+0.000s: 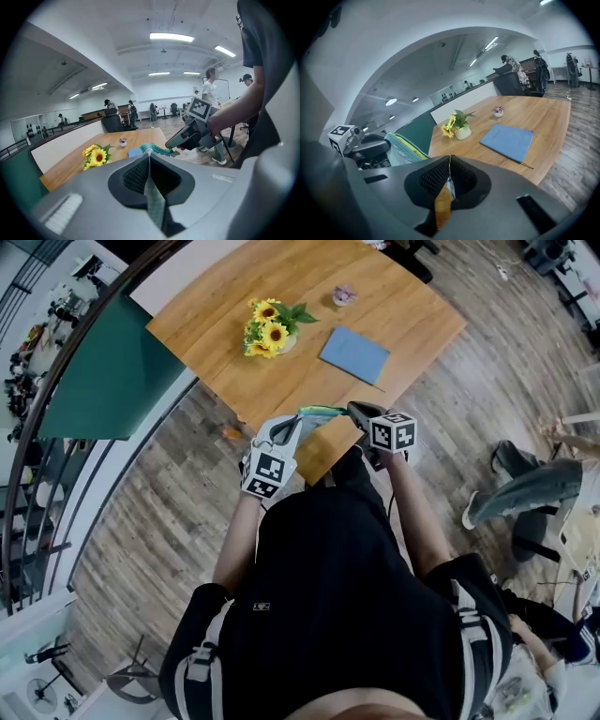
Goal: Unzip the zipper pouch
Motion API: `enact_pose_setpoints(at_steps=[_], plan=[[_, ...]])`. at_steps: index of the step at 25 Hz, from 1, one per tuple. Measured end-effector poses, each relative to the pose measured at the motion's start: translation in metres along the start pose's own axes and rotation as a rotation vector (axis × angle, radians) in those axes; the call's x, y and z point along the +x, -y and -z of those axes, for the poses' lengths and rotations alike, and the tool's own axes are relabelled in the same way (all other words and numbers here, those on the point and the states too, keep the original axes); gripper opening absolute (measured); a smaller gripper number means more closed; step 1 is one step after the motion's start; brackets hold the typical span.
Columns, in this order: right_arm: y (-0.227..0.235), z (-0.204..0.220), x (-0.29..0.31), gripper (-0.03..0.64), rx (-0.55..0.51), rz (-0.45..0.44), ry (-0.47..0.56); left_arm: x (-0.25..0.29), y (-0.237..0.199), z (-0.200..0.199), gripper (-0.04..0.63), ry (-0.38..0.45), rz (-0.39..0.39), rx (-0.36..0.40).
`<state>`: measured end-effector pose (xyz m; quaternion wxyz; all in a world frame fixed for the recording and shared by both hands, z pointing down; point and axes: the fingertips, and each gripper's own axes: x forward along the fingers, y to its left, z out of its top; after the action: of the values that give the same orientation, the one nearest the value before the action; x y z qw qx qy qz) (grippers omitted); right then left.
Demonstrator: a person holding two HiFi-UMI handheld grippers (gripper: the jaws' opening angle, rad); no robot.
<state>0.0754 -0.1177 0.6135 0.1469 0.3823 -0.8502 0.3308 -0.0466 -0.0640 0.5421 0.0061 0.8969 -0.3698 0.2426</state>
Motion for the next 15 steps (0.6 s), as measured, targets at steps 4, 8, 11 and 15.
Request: enact_pose_setpoints(at_steps=[4,8,11,15], plan=[[-0.0006,0.0033,0.0004,0.008,-0.002,0.003,-0.006,-0.0010,0.0019,0.0017,0.008,0.000,0.001,-0.006],[0.0002,0.0047,0.0008,0.008,0.007,0.009,-0.006,-0.0027,-0.0006,0.0033,0.008,0.002,-0.001,-0.013],[0.0009,0.0046,0.0016,0.009,0.007,0.013,-0.005,-0.0027,-0.0015,0.0032,0.008,0.003,-0.003,-0.017],[0.0007,0.0058,0.0015,0.009,-0.004,0.026,-0.015,-0.0033,-0.0033,0.0031,0.008,0.006,-0.002,-0.018]])
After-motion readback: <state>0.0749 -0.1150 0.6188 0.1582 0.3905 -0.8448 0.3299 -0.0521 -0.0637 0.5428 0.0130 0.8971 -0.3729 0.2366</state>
